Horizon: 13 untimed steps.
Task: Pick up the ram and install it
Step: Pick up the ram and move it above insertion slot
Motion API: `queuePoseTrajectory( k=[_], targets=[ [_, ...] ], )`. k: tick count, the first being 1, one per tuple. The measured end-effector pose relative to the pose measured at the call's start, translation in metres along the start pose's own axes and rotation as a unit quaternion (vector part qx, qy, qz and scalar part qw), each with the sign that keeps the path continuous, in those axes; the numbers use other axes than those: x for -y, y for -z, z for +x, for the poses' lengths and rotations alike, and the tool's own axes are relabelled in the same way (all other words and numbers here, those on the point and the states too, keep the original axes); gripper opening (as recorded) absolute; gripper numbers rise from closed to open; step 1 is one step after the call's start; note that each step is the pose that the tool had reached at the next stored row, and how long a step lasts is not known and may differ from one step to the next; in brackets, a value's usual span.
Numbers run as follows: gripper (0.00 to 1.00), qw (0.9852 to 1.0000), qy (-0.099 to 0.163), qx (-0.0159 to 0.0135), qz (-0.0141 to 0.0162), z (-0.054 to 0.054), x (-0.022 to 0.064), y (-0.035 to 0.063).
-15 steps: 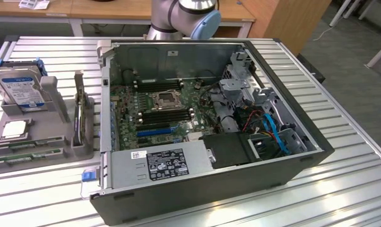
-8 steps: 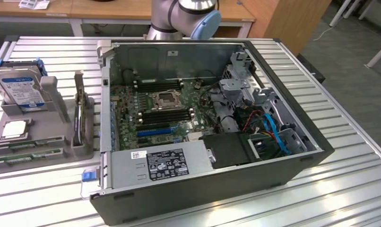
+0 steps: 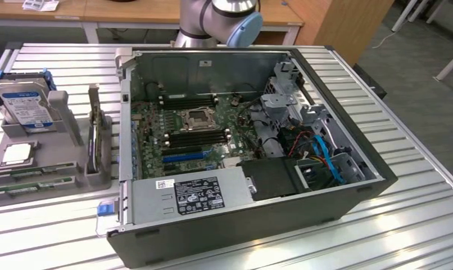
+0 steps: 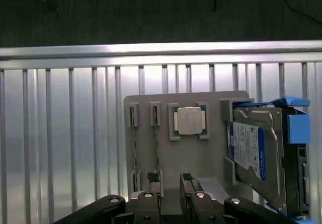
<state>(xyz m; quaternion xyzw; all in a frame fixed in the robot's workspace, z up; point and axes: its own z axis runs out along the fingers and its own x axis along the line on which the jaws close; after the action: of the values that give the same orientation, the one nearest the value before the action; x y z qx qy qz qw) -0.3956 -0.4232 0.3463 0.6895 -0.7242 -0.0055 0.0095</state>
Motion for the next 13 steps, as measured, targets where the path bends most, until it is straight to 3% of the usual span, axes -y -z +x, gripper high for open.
queuePoseTrajectory(
  k=[13],
  targets=[
    [0.29,1.0,0.0,0.0,0.0,0.0,0.0005,-0.0237]
  ],
)
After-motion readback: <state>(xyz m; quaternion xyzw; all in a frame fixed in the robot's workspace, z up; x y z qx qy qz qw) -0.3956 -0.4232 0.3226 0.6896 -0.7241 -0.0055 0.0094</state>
